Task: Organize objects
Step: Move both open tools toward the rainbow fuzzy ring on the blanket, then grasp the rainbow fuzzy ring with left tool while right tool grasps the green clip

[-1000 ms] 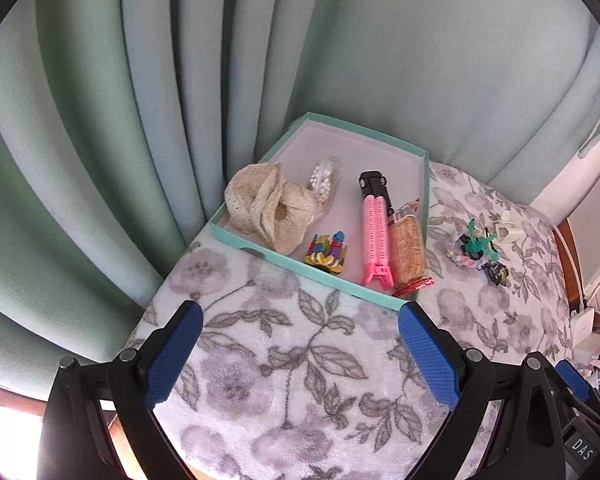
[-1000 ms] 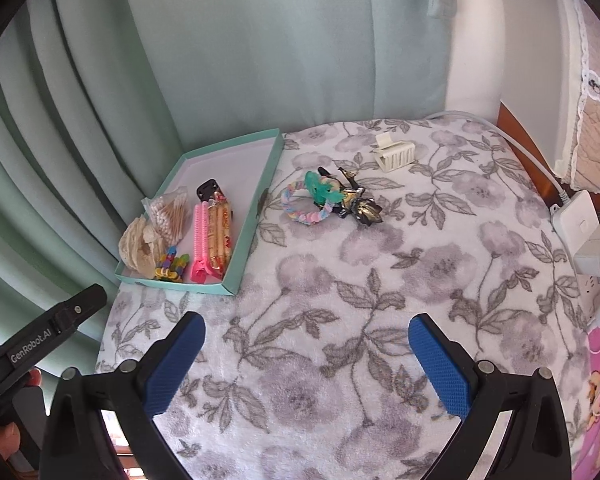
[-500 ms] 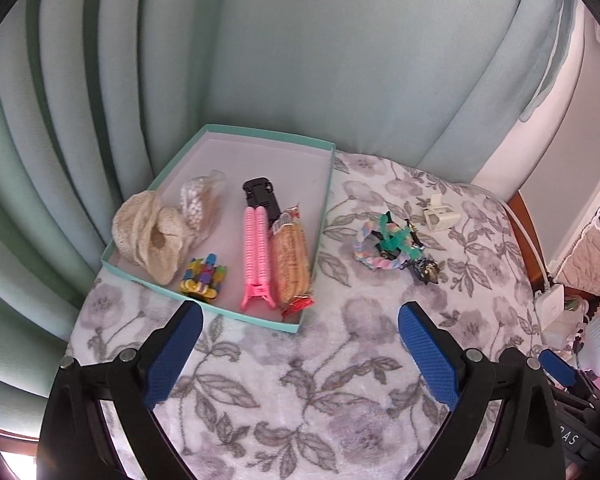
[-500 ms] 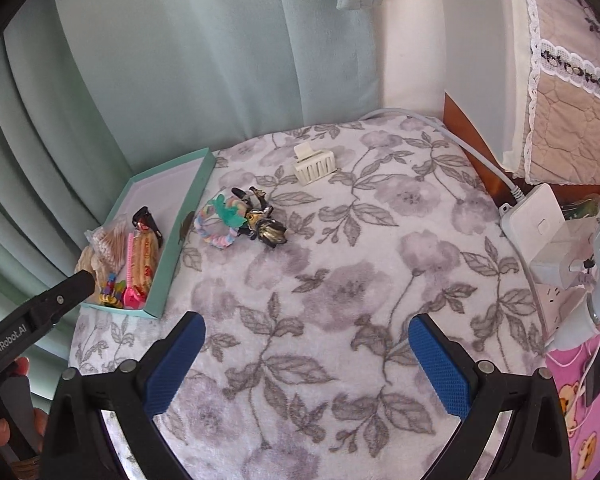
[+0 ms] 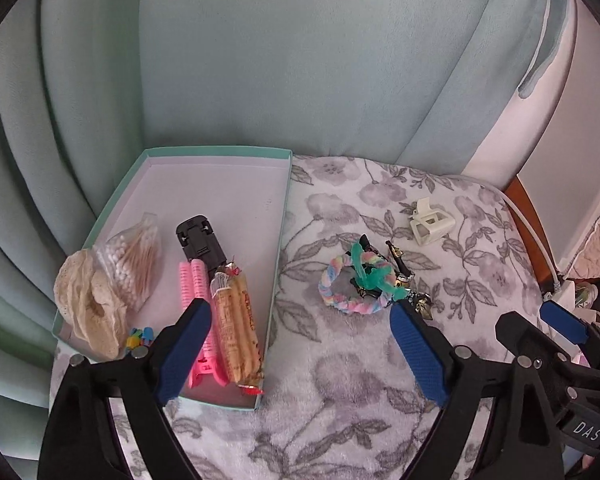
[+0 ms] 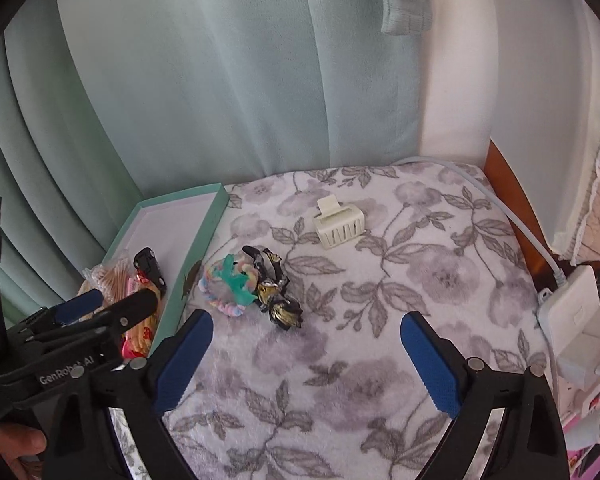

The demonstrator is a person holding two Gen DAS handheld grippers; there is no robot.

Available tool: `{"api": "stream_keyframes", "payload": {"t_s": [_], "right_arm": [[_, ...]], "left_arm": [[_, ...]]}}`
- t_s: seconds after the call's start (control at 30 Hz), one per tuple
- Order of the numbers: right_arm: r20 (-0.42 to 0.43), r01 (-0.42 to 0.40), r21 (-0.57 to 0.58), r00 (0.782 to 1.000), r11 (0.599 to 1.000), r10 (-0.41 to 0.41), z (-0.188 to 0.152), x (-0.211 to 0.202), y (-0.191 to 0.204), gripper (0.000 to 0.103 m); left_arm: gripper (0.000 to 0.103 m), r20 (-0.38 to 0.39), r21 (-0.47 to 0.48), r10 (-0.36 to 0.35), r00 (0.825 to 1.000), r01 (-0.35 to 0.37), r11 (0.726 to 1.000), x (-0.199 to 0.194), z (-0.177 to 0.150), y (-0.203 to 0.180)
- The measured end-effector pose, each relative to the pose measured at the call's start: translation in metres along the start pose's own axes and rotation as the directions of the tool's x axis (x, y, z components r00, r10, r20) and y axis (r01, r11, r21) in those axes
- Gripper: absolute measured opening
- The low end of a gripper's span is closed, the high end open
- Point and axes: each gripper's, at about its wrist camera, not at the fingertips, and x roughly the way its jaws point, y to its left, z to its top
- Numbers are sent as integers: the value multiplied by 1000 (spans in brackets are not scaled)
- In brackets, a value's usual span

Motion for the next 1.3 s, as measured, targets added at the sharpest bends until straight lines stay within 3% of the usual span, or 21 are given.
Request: {"api": "stream_keyframes", "payload": {"t_s": [0.23,0.57,0.9,1.17,1.2,1.3], "right_arm": [[-28,-36,-53,999,998,35,15,31,15,86],[-51,-107,-100,993,989,102,19,53,32,77],[-96,-174,-124,982,977,163,14,72,51,44],[-99,-179,-111,981,978,168,13,78,54,20],[-96,-176,-109,981,978,166,13,78,54,13],[-90,-169,-98,983,981,161,14,77,52,12]], "left_arm": [[75,-33,17,-9,999,10,1000,29,8,-1],[72,-26,-17,-52,998,52,998,31,14,23],[70,-21,-47,-59,998,58,997,31,17,38],[69,-21,-44,-80,997,79,996,31,17,37],[69,-22,-41,-80,997,79,996,31,17,36],[69,-26,-38,-87,996,86,996,32,18,34]]}}
